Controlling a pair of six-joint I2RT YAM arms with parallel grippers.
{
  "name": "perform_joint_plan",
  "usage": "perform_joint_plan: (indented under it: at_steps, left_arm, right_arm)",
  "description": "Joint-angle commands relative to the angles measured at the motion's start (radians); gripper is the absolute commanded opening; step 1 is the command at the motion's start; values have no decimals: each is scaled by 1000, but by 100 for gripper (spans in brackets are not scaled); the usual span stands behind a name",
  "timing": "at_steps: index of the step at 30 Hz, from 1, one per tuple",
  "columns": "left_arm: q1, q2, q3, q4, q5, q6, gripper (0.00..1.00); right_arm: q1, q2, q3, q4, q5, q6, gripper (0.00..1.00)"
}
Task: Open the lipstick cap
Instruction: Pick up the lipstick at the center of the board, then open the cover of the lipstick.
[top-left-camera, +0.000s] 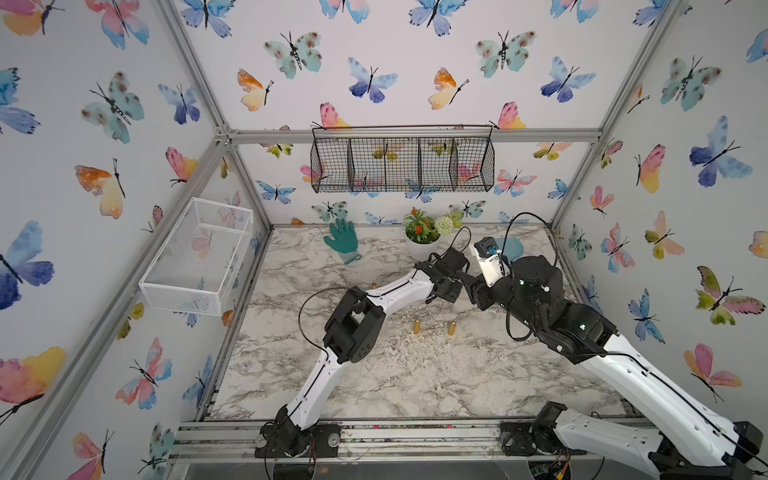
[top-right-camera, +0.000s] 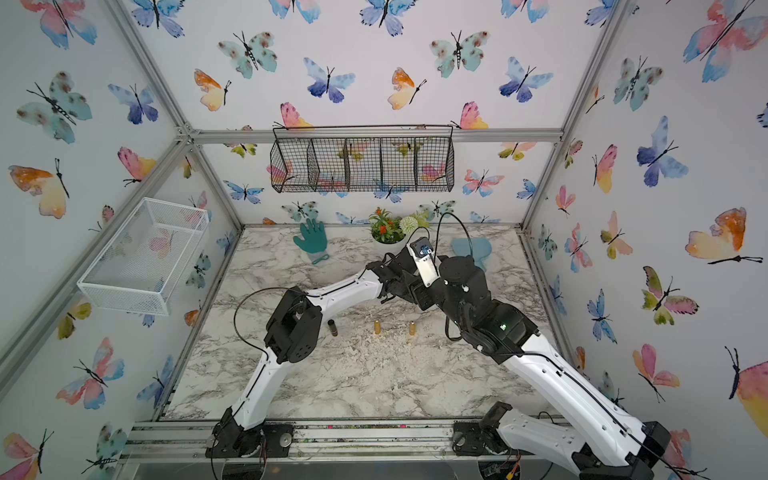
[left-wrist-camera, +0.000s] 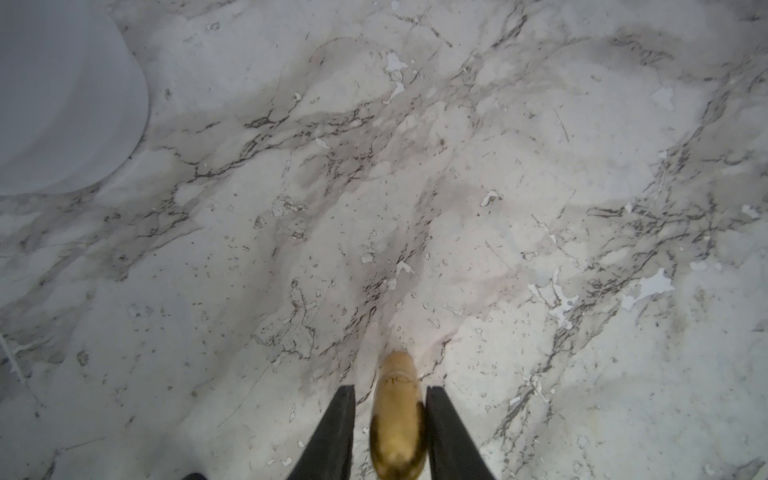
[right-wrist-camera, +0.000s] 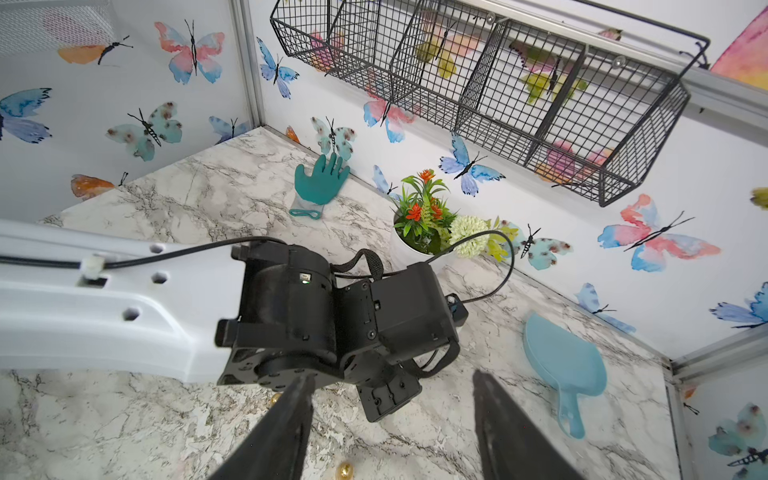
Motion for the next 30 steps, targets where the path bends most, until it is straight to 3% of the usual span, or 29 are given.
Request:
perform_joint_plan:
  at_steps: [1, 5, 11, 16, 23, 26, 30]
  left_arm:
    - [-2, 3, 24, 0, 13, 7, 23]
    - [-3, 3, 22, -1, 16, 8, 10]
    - [35, -113, -18, -7, 106, -24, 0]
    - [124, -289, -67, -35, 257, -54, 0]
    - [328, -560, -233, -65, 548, -100, 0]
    - [414, -635, -296, -105, 690, -98, 0]
    - [470, -711, -369, -138, 791, -78, 0]
  right_arm:
    - [-1, 1, -13, 21, 10, 8, 63]
    - [-1, 2, -16, 19, 13, 8, 63]
    - [0, 1, -27, 29, 14, 5, 63]
    - [-1, 45, -16, 63, -24, -4, 63]
    - [-1, 190, 45, 146, -129, -58, 63]
    - [-1, 265, 70, 173, -179, -87, 64]
    - [-1, 355, 129, 191, -266, -115, 64]
